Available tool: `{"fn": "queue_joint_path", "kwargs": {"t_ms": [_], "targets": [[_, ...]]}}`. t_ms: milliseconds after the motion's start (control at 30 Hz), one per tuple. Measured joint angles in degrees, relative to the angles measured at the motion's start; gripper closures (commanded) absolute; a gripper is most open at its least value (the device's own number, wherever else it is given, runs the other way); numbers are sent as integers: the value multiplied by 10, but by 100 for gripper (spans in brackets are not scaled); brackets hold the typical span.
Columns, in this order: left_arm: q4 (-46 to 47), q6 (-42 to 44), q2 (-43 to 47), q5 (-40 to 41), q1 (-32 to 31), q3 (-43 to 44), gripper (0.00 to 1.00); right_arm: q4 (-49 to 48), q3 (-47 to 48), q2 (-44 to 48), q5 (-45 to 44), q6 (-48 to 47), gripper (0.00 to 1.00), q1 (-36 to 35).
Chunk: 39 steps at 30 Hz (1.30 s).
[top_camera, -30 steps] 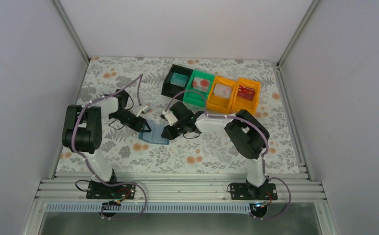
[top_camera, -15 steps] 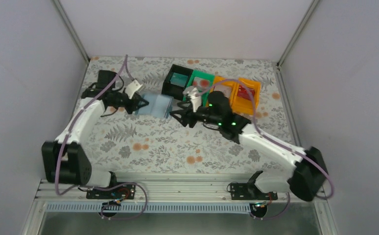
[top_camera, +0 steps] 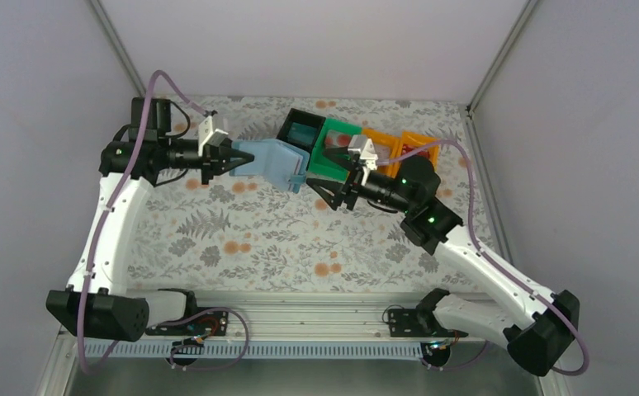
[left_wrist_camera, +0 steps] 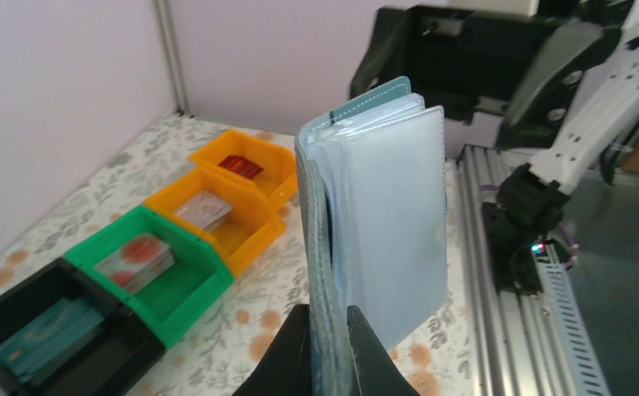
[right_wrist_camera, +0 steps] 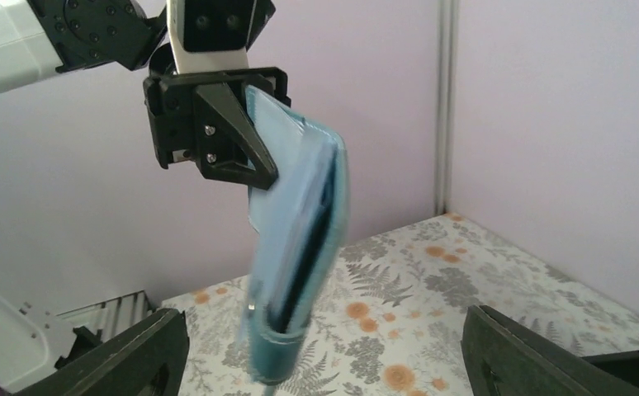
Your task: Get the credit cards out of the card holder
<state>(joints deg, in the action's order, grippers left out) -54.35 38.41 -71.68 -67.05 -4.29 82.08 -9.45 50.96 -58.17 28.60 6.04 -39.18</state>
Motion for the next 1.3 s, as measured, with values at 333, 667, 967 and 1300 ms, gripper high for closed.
{"fn": "queue_joint_path", "kwargs": {"t_ms": [333,667,967,1300], "targets": [[-33,2,22,-44,0,2,98,-16,16,-62,78,29,24,0],[-35,2,23,-48,-1,-4,98,-13,63,-81,102,32,49,-2],[-41,9,24,-52,-5,-5,98,0,84,-93,91,32,53,-2],[-41,13,24,-57,-9,-6,98,27,119,-159,84,26,51,-35]]}}
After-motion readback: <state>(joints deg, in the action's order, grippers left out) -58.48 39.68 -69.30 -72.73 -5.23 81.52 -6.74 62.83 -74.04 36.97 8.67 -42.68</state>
